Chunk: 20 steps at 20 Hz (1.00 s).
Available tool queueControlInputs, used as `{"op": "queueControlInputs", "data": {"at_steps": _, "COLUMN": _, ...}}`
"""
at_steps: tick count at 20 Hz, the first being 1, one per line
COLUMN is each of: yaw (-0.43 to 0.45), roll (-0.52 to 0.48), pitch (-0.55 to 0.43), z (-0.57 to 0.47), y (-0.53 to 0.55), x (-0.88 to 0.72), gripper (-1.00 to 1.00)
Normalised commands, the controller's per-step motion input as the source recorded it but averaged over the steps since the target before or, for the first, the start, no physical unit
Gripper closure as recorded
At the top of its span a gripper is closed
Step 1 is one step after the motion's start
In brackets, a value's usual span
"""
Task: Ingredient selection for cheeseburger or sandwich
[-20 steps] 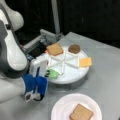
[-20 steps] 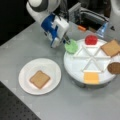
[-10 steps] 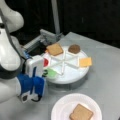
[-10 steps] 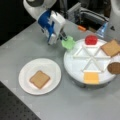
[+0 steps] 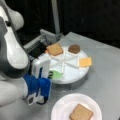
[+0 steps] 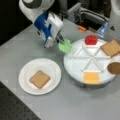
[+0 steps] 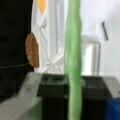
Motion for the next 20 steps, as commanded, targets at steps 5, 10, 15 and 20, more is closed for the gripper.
{"op": "queueControlInputs", "data": {"at_steps": 5, "yaw": 0.161, "roll": 0.151, "pitch": 0.114, "z": -0.07, "y": -0.33, "x": 0.68, "gripper": 1.0}}
{"op": "queueControlInputs", "data": {"at_steps": 10, "yaw": 0.162, "roll": 0.2, "pitch": 0.096, "z": -0.08, "y": -0.29, "x": 0.57, "gripper": 1.0}}
{"op": "queueControlInputs", "data": {"at_steps": 15, "yaw": 0.153, "roll": 0.226, "pitch": 0.07, "z": -0.09, "y": -0.2, "x": 0.57, "gripper": 1.0}}
{"op": "queueControlInputs", "data": {"at_steps": 20, "yaw": 0.146, "roll": 0.239, "pitch": 0.045, "z": -0.08, "y": -0.21, "x": 0.62, "gripper": 1.0}}
